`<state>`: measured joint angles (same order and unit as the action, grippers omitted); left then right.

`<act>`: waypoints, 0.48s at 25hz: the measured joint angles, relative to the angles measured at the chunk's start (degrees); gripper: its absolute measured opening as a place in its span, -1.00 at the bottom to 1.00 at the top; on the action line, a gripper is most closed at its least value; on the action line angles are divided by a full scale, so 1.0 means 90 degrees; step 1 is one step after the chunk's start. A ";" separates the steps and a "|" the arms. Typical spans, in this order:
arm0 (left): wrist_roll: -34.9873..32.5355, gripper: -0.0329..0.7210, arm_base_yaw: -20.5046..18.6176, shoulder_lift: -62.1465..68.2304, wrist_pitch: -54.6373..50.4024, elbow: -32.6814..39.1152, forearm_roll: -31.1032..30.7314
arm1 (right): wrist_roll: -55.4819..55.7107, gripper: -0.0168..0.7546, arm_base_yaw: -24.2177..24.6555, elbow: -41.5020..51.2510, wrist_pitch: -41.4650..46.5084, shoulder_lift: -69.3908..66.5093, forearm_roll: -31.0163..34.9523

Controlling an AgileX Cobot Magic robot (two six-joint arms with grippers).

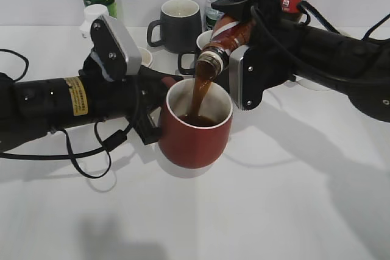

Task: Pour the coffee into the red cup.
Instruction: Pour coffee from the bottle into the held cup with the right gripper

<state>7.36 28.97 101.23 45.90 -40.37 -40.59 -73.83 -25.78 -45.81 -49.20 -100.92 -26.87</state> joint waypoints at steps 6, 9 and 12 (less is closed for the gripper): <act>-0.0012 -0.77 0.0000 0.0000 -0.0042 0.0000 -0.0012 | -0.0137 0.34 0.0000 0.0000 -0.0005 0.0000 -0.0001; -0.0017 -0.77 0.0000 0.0000 -0.0046 0.0000 -0.0012 | -0.0169 0.34 0.0000 0.0000 -0.0020 0.0000 -0.0001; -0.0017 -0.77 0.0000 0.0000 -0.0046 0.0000 -0.0017 | -0.0212 0.34 0.0000 0.0000 -0.0043 0.0000 -0.0001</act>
<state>7.21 28.97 101.23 45.48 -40.37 -40.74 -75.74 -25.78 -45.81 -49.59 -100.92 -26.89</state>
